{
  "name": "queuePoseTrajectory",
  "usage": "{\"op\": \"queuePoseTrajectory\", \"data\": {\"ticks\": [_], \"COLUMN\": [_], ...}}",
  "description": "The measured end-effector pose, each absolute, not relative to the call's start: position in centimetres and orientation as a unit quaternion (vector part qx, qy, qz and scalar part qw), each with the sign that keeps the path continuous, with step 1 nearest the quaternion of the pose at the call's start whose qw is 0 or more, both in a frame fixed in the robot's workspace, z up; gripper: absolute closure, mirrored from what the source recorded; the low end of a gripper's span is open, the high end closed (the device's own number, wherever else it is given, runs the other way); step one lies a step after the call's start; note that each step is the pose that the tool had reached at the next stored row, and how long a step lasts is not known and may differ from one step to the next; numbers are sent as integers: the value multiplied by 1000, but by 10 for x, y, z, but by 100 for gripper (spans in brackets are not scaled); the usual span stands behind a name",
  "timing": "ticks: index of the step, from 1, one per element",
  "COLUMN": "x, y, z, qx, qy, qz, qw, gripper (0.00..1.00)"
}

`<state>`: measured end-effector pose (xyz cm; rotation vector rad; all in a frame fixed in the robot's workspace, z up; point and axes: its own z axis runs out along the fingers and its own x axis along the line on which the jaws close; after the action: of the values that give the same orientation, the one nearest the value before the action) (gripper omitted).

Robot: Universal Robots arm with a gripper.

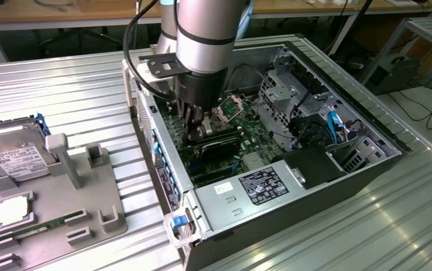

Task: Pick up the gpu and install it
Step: 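Press down on the gpu until it lock into place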

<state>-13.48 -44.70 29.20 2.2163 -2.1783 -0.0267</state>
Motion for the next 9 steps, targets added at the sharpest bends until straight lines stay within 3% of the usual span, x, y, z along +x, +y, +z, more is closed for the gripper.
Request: {"op": "queuePoseTrajectory", "data": {"ticks": [5, 9], "x": [-131, -126], "y": [-447, -447], "z": [295, 295], "qx": [713, 712], "qy": [-701, -699], "qz": [-17, -39], "qw": [32, 53], "gripper": [89, 89]}}
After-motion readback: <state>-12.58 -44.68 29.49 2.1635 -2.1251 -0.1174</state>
